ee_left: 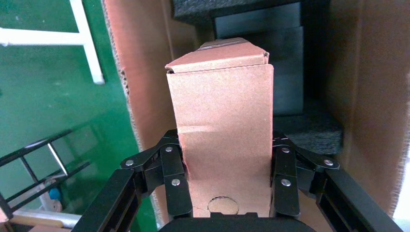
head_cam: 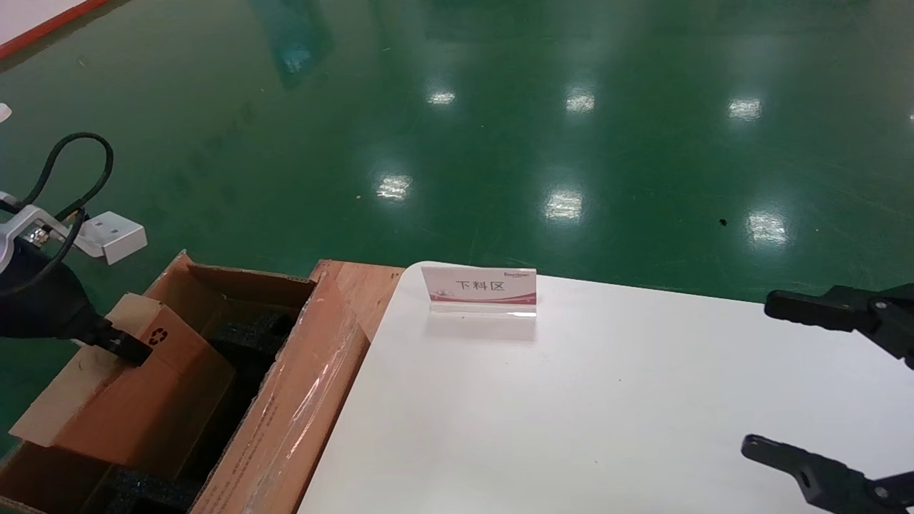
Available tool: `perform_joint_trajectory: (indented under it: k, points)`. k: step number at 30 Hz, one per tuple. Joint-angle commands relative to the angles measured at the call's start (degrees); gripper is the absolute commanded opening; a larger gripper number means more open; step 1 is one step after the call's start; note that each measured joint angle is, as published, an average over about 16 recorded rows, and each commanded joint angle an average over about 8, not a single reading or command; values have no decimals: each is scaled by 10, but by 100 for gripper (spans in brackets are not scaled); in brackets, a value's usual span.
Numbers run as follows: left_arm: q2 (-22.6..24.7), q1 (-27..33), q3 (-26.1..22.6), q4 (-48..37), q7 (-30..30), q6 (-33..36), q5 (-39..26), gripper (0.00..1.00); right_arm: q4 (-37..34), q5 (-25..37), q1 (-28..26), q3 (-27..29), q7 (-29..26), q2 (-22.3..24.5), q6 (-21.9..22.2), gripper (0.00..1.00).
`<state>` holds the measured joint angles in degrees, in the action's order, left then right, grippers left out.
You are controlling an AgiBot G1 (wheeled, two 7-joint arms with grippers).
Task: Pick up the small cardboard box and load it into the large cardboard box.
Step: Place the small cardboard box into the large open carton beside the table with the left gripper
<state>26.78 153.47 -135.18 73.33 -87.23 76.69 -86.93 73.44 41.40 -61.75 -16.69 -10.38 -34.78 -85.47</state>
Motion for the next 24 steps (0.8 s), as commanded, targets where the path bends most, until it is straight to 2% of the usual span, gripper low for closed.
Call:
perform_joint_trajectory:
  k: [1,24]
  points:
    - [-2,-5,-2,-4,3,-5,-4,0,0,0,0,0,0,0,0,100]
    - [31,-83,-5,-124,79,-77,-1,0,0,-1,0,-1,0,0,0,100]
